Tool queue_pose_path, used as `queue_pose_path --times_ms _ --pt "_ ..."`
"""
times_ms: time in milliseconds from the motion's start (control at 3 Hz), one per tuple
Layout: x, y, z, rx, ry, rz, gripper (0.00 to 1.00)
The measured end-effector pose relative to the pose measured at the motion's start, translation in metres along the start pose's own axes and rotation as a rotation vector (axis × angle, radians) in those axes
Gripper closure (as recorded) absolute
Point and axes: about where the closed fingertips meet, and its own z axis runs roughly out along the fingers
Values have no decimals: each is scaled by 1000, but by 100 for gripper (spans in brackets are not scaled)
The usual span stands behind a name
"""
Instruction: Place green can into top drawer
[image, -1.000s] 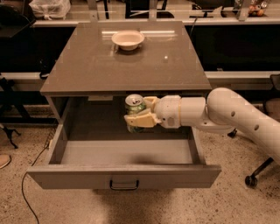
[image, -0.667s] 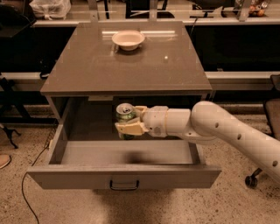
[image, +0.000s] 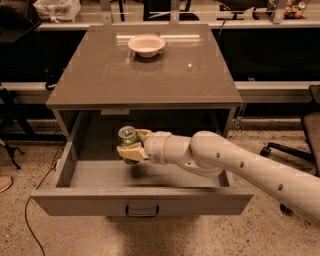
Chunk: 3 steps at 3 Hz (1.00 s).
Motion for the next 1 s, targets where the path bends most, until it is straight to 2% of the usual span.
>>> queue_pose_path --times_ms 333,1000 --pt "11 -2 23 11 18 3 59" --pt "21 -2 49 -16 52 9 14"
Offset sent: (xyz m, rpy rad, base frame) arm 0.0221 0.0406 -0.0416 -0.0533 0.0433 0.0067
